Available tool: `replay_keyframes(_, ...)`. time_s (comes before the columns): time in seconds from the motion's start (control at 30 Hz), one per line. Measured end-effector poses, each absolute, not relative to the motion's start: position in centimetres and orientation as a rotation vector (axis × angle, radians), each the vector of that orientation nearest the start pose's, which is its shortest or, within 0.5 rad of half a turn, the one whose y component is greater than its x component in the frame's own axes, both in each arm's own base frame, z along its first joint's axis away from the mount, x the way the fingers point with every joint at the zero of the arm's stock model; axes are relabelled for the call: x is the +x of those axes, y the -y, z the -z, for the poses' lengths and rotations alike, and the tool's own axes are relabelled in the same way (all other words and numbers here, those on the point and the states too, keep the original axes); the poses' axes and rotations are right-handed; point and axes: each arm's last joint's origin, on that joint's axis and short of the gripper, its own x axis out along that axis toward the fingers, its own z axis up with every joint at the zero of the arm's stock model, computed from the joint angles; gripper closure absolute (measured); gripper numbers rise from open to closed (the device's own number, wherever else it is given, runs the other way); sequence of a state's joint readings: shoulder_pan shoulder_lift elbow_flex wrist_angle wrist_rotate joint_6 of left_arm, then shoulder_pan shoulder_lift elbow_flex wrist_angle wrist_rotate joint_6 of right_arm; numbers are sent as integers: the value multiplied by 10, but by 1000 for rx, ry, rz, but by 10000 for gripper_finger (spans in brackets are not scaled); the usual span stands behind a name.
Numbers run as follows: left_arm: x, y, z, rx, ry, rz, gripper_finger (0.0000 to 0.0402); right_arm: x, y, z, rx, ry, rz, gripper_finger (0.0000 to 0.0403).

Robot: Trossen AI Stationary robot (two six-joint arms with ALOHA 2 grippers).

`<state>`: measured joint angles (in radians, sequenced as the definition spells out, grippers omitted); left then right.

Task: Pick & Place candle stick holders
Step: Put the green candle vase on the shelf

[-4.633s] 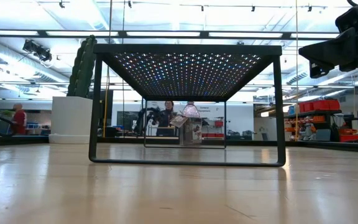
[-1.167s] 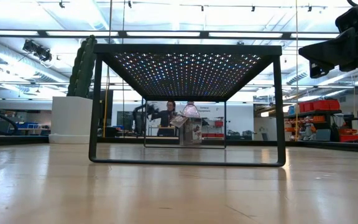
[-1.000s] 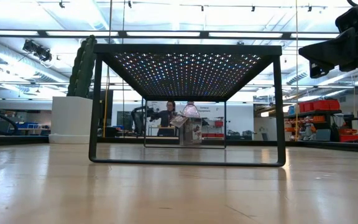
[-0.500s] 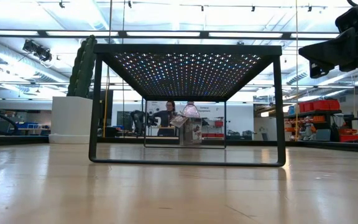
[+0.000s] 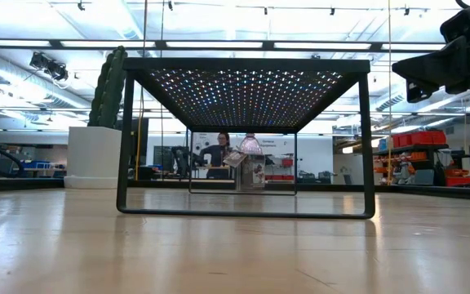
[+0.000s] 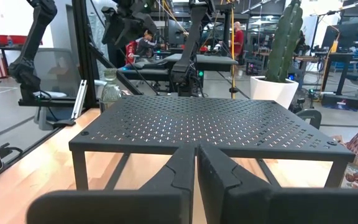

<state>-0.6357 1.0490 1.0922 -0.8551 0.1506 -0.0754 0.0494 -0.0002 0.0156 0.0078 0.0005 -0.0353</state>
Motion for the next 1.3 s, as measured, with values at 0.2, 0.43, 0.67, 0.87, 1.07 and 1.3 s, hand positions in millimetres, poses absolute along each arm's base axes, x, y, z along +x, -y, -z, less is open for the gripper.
replay_keyframes(0.2,149,123,-306,94,-821,728,117,97,-5,-170,-35,25,-48,380)
replay_keyframes(0.43,140,115,-286,99,-807,718,117,97,-5,-170,-35,24,-48,380)
replay_keyframes(0.67,133,110,-275,86,-756,722,117,97,-5,-170,-35,25,-48,380)
replay_keyframes(0.87,127,105,-258,70,-691,729,117,97,-5,-170,-35,25,-48,380)
replay_keyframes(1.07,120,99,-238,83,-643,738,117,97,-5,-170,-35,25,-48,380)
replay_keyframes(1.3,117,96,-223,126,-549,743,117,97,-5,-170,-35,25,-48,380)
